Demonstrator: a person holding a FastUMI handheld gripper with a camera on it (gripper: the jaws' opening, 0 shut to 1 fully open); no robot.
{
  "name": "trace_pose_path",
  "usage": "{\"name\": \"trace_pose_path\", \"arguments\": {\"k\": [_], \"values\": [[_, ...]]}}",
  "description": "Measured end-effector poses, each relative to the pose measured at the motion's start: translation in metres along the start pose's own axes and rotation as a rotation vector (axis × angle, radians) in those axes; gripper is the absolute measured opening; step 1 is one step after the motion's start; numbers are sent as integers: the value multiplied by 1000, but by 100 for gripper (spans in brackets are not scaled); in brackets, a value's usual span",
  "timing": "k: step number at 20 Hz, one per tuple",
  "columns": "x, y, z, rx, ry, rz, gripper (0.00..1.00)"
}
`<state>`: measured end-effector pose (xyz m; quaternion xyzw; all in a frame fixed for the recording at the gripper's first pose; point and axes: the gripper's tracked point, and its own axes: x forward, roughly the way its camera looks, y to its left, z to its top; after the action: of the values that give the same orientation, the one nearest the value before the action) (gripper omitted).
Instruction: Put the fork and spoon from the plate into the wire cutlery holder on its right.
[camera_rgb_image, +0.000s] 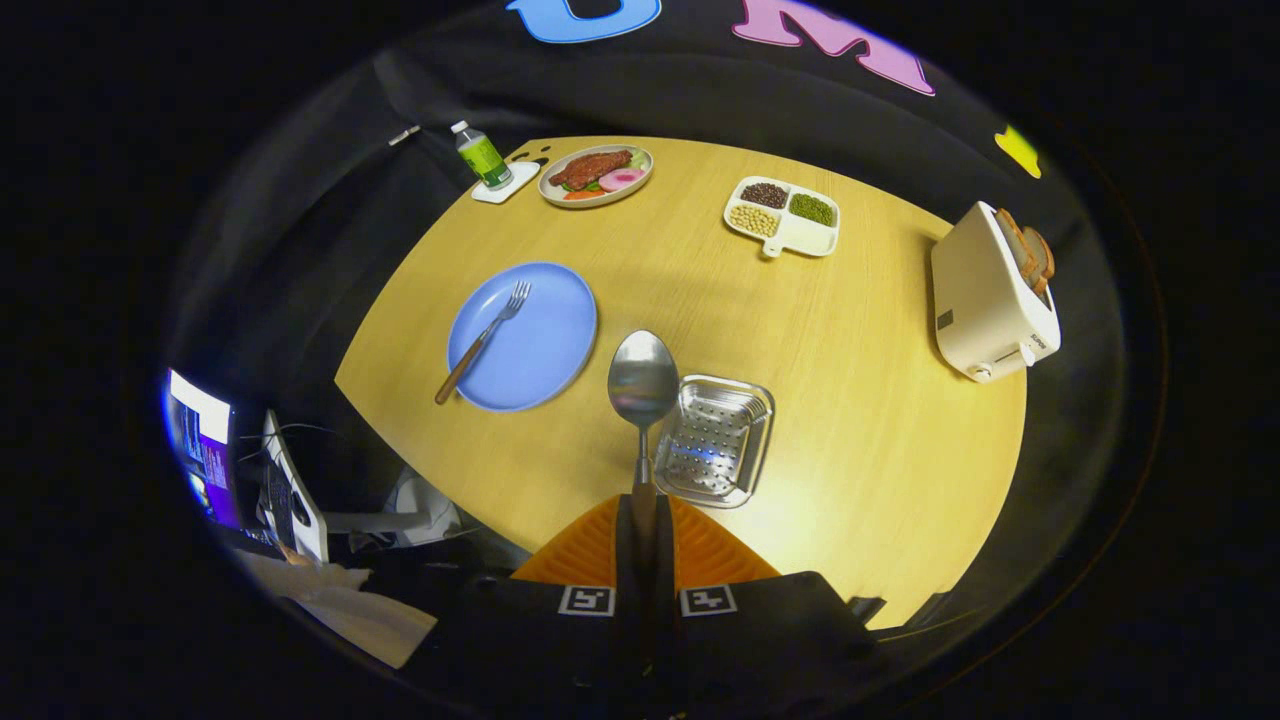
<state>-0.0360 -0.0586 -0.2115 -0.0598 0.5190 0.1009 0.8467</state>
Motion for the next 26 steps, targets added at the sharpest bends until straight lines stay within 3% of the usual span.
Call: {"name": "trace_pose_path", "arguments": {"k": [4,14,20,22,23,24,26], "values": [[1,-31,-14,-31,100,-42,9],[38,-42,-17,-61,342,-11,9],[54,-38,-3,-24,360,-7,12],[51,-32,6,24,327,14,19],[48,-27,11,40,306,29,34],[43,-23,17,57,272,44,42],[35,-14,30,79,191,64,74]]}}
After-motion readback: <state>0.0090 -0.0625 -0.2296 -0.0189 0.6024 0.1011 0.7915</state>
